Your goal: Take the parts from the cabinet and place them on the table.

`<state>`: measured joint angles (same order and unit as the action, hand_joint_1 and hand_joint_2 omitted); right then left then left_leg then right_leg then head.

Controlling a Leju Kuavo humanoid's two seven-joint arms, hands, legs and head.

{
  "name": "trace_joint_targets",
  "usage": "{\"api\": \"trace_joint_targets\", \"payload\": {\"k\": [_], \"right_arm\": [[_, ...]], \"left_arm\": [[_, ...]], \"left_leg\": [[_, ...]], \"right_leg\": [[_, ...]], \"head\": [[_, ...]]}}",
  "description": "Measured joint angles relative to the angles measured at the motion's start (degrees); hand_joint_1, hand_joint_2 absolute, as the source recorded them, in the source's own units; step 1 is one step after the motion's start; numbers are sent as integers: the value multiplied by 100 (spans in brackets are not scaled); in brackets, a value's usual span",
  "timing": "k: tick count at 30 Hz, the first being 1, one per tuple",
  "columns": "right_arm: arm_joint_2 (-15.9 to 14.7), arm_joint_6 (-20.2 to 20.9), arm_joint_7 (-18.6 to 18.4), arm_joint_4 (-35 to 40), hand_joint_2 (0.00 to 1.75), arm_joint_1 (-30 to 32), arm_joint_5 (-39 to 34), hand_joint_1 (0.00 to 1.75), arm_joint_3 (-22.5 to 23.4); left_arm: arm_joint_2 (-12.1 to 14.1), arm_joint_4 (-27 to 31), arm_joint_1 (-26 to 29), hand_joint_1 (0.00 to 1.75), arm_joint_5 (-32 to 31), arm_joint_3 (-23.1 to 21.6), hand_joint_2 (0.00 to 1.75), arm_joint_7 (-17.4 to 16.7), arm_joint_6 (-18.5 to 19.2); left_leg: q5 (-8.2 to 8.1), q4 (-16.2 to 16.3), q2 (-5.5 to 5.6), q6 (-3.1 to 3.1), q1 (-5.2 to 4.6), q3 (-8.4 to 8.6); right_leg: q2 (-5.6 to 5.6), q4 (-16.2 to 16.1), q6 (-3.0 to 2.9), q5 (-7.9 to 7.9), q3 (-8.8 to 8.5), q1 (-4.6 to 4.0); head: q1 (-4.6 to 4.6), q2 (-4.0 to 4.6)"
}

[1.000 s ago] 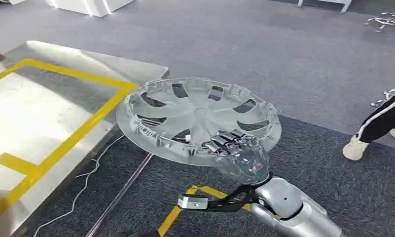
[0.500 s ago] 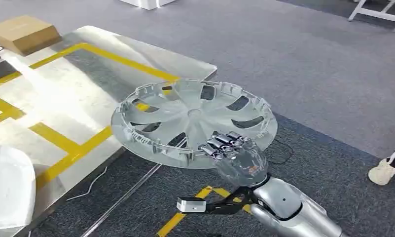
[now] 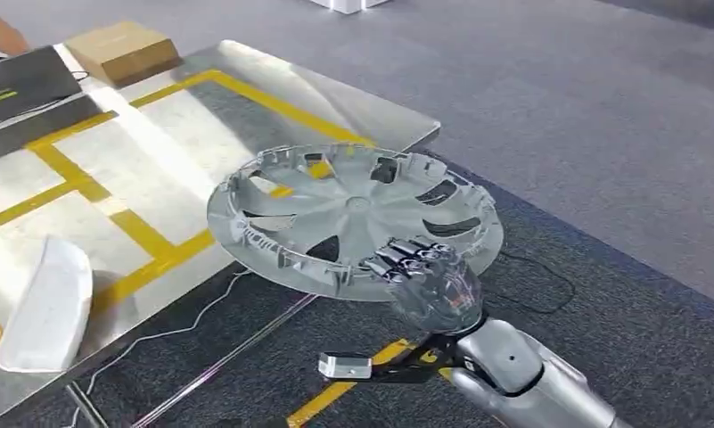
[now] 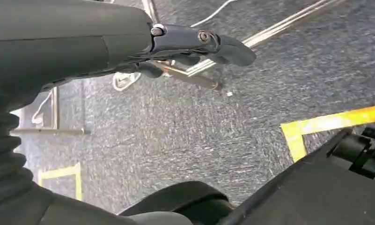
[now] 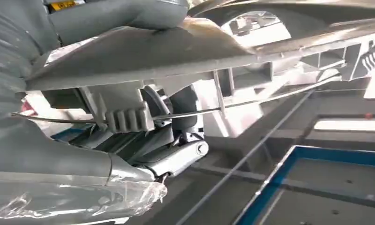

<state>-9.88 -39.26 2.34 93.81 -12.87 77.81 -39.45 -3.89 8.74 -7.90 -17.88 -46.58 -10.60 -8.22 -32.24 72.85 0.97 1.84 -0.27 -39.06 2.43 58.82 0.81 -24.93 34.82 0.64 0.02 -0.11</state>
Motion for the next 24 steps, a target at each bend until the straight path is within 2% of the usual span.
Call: {"api": "trace_joint_targets", "payload": {"k": [1, 2, 3, 4, 5, 8, 9, 10, 11, 12, 13, 14, 15, 16, 17, 18, 19, 20, 23, 24], "right_arm": [[0, 0, 0, 0, 175, -1, -2, 175, -4], [0, 2, 0, 0, 175, -1, -7, 175, -7], [0, 4, -4, 0, 175, -1, -15, 175, -9], [-2, 4, -7, 0, 175, -1, -22, 175, -9], [-4, 7, -13, 0, 175, -5, -26, 175, -9], [-4, 11, -13, 0, 175, -18, -35, 175, -17], [-4, 13, -13, 0, 175, -25, -44, 175, -26], [-4, 13, -15, 0, 175, -24, -44, 175, -39], [-4, 15, -15, 0, 175, -27, -48, 175, -48], [-9, 15, -13, -4, 175, -25, -50, 175, -57], [-13, 20, -13, -11, 175, -24, -50, 175, -66], [-15, 22, -13, -28, 175, -24, -50, 175, -77], [-17, 24, -13, -42, 175, -26, -50, 175, -83], [-17, 28, -13, -53, 175, -29, -57, 175, -87], [-17, 33, -13, -59, 175, -33, -63, 175, -94], [-20, 42, -13, -66, 175, -43, -68, 175, -109], [-20, 52, -13, -81, 175, -64, -74, 175, -122], [-20, 61, -13, -87, 175, -81, -87, 175, -133], [-22, 85, -5, -129, 175, -122, -107, 175, -142], [-22, 94, -2, -142, 175, -135, -118, 175, -144]], "left_arm": [[-2, 0, 11, 0, -9, -2, 175, 0, 4], [-4, 0, 45, 0, -11, -7, 175, -7, 9], [-2, 0, 80, 0, -13, -9, 175, -9, 15], [-2, 0, 97, 0, -15, -9, 175, -17, 26], [0, -2, 103, 0, -17, -9, 175, -17, 46], [2, -2, 114, 0, -20, -9, 175, -17, 48], [-2, 0, 114, 0, -20, -9, 175, -17, 48], [-4, -2, 107, 0, -20, -9, 175, -17, 48], [-7, -2, 102, 0, -20, -9, 175, -17, 50], [-11, -2, 99, 0, -22, -9, 175, -17, 52], [-15, 0, 99, 0, -22, -9, 175, -15, 55], [-17, -2, 99, 0, -22, -9, 175, -13, 59], [-20, 0, 99, 0, -22, -9, 175, -6, 59], [-28, 0, 99, 0, -22, -9, 175, 0, 61], [-35, 0, 98, 0, -22, -9, 175, 0, 61], [-53, 0, 97, 0, -22, -9, 175, 2, 61], [-54, 0, 95, 0, -24, -9, 175, 2, 61], [-52, 0, 80, 0, -24, -9, 175, 0, 66], [-52, 0, 76, 0, -24, -7, 175, 0, 68], [-46, 0, 73, 0, -24, -7, 175, 0, 72]], "left_leg": [[225, -304, -19, -16, 0, 156], [481, -754, -77, -39, -2, 380], [687, -1211, -238, -65, -16, 609], [639, -1401, -476, -64, -77, 680], [584, -1580, -457, -109, -82, 738], [600, -1586, -253, -200, -82, 666], [628, -1613, -177, -238, -34, 698], [633, -1614, -118, -246, -15, 698], [639, -1613, -68, -263, -3, 699], [642, -1612, -4, -271, 4, 695], [644, -1610, 65, -277, 4, 693], [644, -1610, 144, -278, 3, 699], [644, -1610, 218, -277, 4, 708], [643, -1608, 297, -277, 7, 719], [639, -1608, 384, -274, 15, 736], [624, -1605, 455, -252, 24, 753], [619, -1608, 510, -227, 22, 736], [617, -1552, 570, -201, 11, 687], [655, -1603, 701, -123, 49, 636], [606, -1577, 625, -91, 44, 643]], "right_leg": [[64, 1, 0, -1, -2, -9], [125, 1, 2, -2, -10, -14], [181, 1, 12, -8, -22, -19], [219, 14, 41, -9, -11, -64], [267, 43, 68, -7, 28, -86], [502, 13, 131, 13, 11, -94], [432, 38, 185, -38, 58, -77], [133, 193, 222, -154, 101, -54], [-58, 543, 243, -349, 242, -43], [-154, 1048, 255, -559, 476, -44], [-192, 1540, 263, -722, 717, -44], [-208, 1782, 263, -744, 855, -45], [-215, 1731, 255, -632, 854, -47], [-224, 1453, 242, -415, 734, -45], [-256, 956, 230, -128, 506, -35], [-368, 400, 230, 136, 244, -12], [-643, 192, 235, 39, 113, 23], [-661, 1, 224, 22, -7, 51], [-537, 50, 148, -23, 23, 9], [-475, 8, 100, -10, -8, 48]], "head": [[-2, 0], [-2, 0], [-2, 0], [4, 0], [11, 0], [7, 0], [4, 0], [-13, 0], [-31, 0], [-46, 0], [-63, 0], [-55, 0], [-63, 0], [-63, 0], [-61, 0], [-61, 0], [-59, 0], [-61, 0], [-48, 0], [-61, 0]]}}
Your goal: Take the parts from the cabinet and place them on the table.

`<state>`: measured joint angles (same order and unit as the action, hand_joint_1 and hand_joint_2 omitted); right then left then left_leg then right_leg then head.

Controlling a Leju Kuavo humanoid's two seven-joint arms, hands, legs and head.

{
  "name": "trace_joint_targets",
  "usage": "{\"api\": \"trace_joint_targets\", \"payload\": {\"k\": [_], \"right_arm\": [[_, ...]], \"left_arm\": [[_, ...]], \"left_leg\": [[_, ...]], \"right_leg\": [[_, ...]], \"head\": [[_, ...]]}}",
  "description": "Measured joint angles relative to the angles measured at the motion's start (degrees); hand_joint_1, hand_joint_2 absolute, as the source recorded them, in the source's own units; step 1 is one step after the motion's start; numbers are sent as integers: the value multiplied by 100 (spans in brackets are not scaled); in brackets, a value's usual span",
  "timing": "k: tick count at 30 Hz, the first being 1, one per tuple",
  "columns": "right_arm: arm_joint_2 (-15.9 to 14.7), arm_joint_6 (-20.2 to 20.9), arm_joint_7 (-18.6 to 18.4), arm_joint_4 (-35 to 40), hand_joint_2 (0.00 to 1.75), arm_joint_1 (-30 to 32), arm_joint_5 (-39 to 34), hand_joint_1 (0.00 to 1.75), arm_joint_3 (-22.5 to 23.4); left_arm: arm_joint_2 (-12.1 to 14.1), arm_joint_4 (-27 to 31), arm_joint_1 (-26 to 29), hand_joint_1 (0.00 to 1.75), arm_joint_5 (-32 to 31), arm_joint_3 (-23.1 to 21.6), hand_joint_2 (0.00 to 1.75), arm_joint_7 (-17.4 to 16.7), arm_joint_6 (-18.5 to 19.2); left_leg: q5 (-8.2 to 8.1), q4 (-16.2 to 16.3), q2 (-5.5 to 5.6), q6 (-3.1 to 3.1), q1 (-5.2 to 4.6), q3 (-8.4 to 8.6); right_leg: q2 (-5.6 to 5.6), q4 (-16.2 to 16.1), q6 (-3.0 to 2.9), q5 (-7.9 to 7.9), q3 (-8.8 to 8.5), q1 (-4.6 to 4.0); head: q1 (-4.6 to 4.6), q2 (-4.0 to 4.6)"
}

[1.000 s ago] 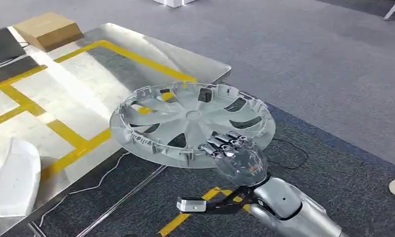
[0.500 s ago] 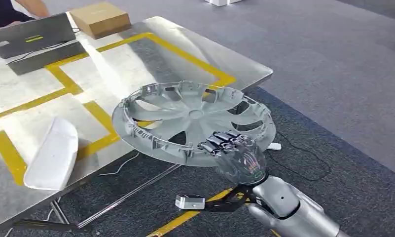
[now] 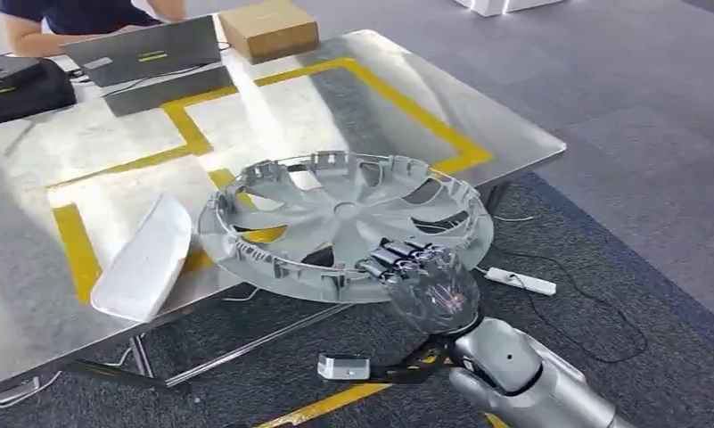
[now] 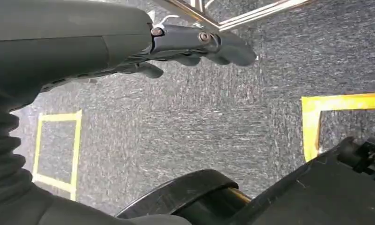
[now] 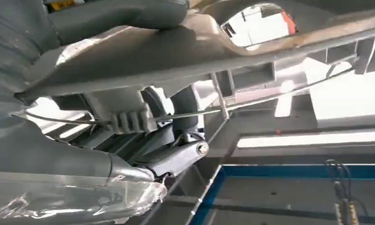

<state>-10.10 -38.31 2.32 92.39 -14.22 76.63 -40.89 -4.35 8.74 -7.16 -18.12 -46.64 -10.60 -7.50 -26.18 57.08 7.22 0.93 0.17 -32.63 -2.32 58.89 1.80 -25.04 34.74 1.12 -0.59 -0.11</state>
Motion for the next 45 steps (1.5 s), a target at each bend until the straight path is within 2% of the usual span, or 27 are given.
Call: {"api": "trace_joint_targets", "payload": {"k": [1, 2, 3, 4, 7, 8, 10, 11, 12, 19, 26, 34, 45], "right_arm": [[0, 20, 7, -13, 175, -5, -26, 175, -2], [-2, 37, 9, -28, 175, -20, -59, 175, -4], [-6, 54, 15, -44, 175, -24, -83, 175, -7], [-9, 72, 15, -54, 175, -25, -102, 175, -9], [-15, 118, 35, -83, 175, -27, -144, 175, -15], [-24, 144, 35, -96, 175, -25, -157, 175, -17], [-46, 208, 28, -120, 175, -18, -192, 175, -22], [-61, 223, 22, -138, 175, -18, -212, 175, -22], [-77, 240, 15, -149, 175, -17, -236, 175, -24], [-199, 631, 57, -275, 175, -20, -679, 175, -26], [-324, 1132, 107, -407, 175, -248, -1130, 175, 13], [-385, 1198, 109, -490, 175, -377, -1185, 175, 28], [-409, 1556, 90, -918, 175, -753, -1425, 175, 212]], "left_arm": [[-4, 0, -11, 0, -9, -2, 175, -11, 9], [17, 0, -7, 0, -4, 0, 175, -18, 33], [24, 0, 0, 0, -7, 0, 175, -17, 46], [26, 0, -6, 0, -7, 0, 175, -17, 48], [33, 0, -5, 0, -7, 0, 175, -17, 59], [33, 0, -5, 0, -7, 0, 175, -17, 59], [33, 0, -5, 0, -9, 0, 175, -17, 59], [35, 0, -5, 0, -9, 0, 175, -17, 59], [35, 0, -5, 0, -11, 0, 175, -17, 59], [39, 0, -5, 0, -22, 0, 175, -55, 59], [41, 0, -12, 0, 15, 4, 175, -153, 96], [41, 0, -16, 0, 15, 4, 175, -181, 114], [41, 0, -48, 0, 2, 4, 175, -269, 227]], "left_leg": [[-29, 61, -346, 29, -51, 6], [127, -27, -372, -152, -42, 11], [28, -37, -367, -295, -62, 19], [98, -37, -366, -340, -57, 4], [104, -71, -367, -277, -56, 5], [109, -76, -368, -239, -53, 6], [112, -94, -368, -87, -40, 7], [113, -98, -368, -54, -36, 7], [118, -98, -368, -47, -36, 9], [129, -97, -368, -25, -48, 3], [136, -96, -369, -36, -57, -1], [137, -94, -369, -38, -61, -2], [142, -94, -369, -45, -63, -2]], "right_leg": [[13, 4, 3, -23, 3, -35], [10, 25, 24, -35, 5, -42], [38, 25, 20, -32, 12, -56], [61, 26, 9, -29, 9, -65], [69, 29, -11, -20, 18, -73], [69, 29, -19, -20, 19, -77], [69, 32, -22, -21, 20, -80], [70, 34, -25, -19, 22, -81], [72, 34, -27, -18, 21, -81], [82, 16, -19, 11, 17, -65], [82, -10, 11, 31, 10, -54], [82, -13, 16, 34, 7, -48], [82, -13, 19, 38, 6, -47]], "head": [[33, 0], [74, 0], [66, 0], [70, 0], [72, 0], [70, 0], [70, 0], [68, 0], [68, 0], [68, 0], [68, 0], [68, 0], [68, 0]]}}
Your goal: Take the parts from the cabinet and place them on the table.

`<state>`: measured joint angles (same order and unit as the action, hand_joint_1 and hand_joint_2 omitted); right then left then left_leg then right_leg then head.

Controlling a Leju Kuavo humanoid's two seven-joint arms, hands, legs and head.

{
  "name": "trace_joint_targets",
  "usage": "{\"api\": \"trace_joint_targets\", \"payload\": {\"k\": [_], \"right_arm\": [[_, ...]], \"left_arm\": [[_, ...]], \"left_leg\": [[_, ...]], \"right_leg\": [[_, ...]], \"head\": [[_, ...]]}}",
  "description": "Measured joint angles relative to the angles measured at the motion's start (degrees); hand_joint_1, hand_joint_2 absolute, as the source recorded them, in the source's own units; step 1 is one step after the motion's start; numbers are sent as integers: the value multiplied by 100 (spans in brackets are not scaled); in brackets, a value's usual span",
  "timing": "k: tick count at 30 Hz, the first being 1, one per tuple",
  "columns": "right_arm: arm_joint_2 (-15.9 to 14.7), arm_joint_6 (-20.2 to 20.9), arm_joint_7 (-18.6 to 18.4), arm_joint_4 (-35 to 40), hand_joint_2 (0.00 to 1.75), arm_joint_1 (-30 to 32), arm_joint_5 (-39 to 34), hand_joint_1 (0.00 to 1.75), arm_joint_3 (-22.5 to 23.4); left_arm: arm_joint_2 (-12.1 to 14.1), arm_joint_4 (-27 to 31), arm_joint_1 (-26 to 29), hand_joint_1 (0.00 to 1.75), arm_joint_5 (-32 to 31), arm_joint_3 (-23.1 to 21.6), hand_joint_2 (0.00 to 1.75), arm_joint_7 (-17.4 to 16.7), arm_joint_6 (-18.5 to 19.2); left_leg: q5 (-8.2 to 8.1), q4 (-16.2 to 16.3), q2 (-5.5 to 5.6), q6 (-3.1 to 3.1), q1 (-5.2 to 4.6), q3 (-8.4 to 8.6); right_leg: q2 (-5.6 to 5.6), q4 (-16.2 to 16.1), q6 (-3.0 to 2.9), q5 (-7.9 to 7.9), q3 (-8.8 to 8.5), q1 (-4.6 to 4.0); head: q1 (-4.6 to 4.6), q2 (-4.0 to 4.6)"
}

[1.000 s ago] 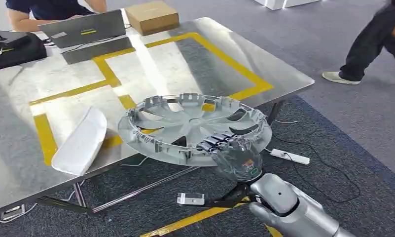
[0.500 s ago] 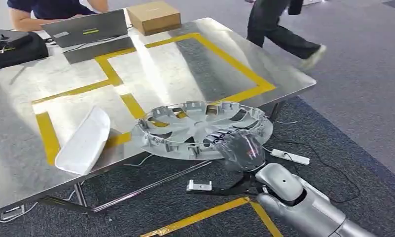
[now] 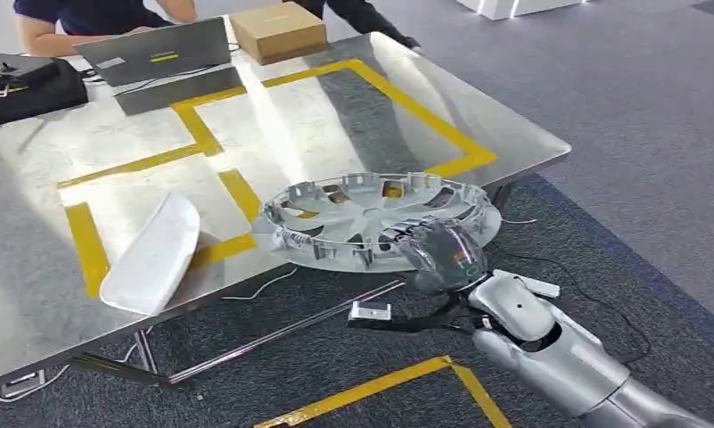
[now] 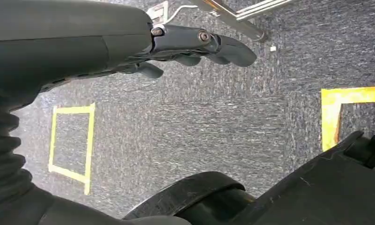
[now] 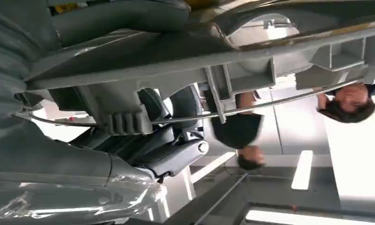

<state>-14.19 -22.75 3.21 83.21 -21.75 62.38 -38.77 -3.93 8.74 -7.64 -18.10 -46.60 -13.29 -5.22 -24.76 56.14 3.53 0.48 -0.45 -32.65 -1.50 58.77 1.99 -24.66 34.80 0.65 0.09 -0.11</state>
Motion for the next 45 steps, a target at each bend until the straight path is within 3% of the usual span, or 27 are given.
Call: {"api": "trace_joint_targets", "payload": {"k": [11, 17, 30, 40, 45], "right_arm": [[0, 266, -61, -598, 175, -309, -33, 175, 74], [55, 334, -201, -1421, 175, -701, -31, 175, 230], [404, 409, -315, -2618, 175, -1286, 188, 175, 286], [896, 485, -472, -3567, 175, -1861, 383, 175, 278], [1336, 487, -640, -4214, 175, -2241, 531, 175, 262]], "left_arm": [[39, 0, -6, 0, -7, 0, 175, -72, 4], [55, 2, -24, 0, -7, 0, 175, -188, 48], [103, 4, -37, 0, -2, 2, 175, -275, 57], [120, 7, -42, 0, 11, 2, 175, -358, 59], [122, 7, -54, 0, 11, 2, 175, -420, 81]], "left_leg": [[2, 0, 0, -5, -4, -1], [8, 1, 0, -12, -8, -4], [15, 1, -1, -12, -8, -4], [18, 0, -4, -8, -8, -3], [19, 1, -10, -6, -7, -2]], "right_leg": [[1, 0, 0, 0, 1, 2], [5, 0, 6, 7, -1, 6], [4, 0, 8, 14, 0, 6], [2, 1, 9, 16, 1, 6], [-3, 1, 7, 17, 6, 5]], "head": [[0, 0], [-2, 0], [0, 0], [-2, 0], [0, 0]]}}
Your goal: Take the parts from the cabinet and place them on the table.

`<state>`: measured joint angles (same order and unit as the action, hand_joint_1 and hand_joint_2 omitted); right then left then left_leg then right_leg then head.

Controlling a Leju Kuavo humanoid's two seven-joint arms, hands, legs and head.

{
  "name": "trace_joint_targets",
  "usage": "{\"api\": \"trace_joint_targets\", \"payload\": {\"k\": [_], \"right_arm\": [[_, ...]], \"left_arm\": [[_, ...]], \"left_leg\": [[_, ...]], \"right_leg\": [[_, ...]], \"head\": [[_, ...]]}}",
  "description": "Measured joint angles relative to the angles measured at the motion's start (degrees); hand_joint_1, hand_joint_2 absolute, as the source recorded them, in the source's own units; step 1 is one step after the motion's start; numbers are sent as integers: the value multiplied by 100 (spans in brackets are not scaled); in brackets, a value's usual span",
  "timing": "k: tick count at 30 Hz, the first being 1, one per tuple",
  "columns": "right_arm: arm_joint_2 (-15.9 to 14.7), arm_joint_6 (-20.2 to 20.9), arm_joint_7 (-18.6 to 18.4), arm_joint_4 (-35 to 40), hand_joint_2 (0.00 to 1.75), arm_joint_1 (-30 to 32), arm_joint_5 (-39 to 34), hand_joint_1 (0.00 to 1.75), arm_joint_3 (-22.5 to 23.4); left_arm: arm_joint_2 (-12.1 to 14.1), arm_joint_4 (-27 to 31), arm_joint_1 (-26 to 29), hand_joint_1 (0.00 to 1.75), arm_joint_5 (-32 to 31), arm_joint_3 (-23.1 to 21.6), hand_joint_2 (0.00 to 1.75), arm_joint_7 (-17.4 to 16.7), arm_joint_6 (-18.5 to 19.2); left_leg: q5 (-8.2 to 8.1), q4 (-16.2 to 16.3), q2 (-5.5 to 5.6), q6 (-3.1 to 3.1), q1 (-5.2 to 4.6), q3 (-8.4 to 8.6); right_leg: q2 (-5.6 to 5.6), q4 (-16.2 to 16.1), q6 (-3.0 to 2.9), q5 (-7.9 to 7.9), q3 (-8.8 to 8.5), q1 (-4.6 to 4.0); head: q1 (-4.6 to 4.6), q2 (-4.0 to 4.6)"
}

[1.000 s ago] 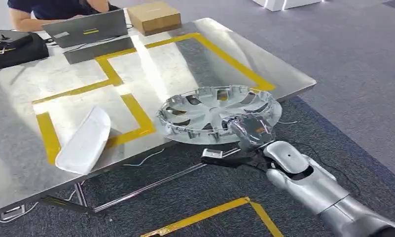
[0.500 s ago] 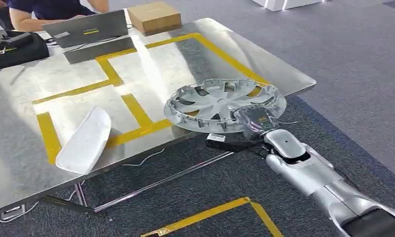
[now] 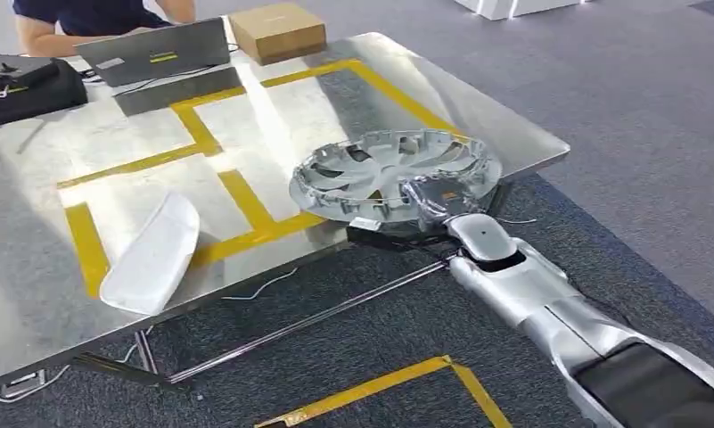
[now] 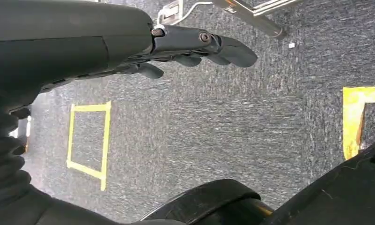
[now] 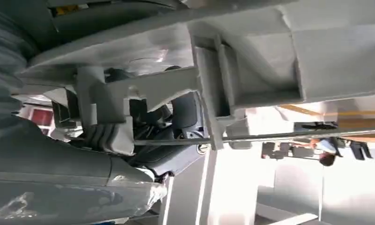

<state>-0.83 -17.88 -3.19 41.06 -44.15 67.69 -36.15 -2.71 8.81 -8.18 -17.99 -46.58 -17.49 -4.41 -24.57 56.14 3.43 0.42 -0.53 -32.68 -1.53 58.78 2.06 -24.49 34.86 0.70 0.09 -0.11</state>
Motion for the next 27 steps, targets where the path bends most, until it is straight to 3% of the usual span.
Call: {"api": "trace_joint_targets", "payload": {"k": [15, 27], "right_arm": [[1115, 376, -472, -1237, 175, -635, 332, 175, -112], [1477, 417, -557, -1680, 175, -811, 332, 175, -184]], "left_arm": [[11, 26, -8, 0, -22, -2, 175, -170, 7], [13, 33, 8, 0, -72, -11, 175, -116, -81]], "left_leg": [[3, 0, -8, 5, 1, -2], [3, 0, -8, 6, 1, -2]], "right_leg": [[-4, 1, -3, 2, 5, -2], [-4, 0, -4, 2, 5, -2]], "head": [[0, 0], [0, 0]]}}
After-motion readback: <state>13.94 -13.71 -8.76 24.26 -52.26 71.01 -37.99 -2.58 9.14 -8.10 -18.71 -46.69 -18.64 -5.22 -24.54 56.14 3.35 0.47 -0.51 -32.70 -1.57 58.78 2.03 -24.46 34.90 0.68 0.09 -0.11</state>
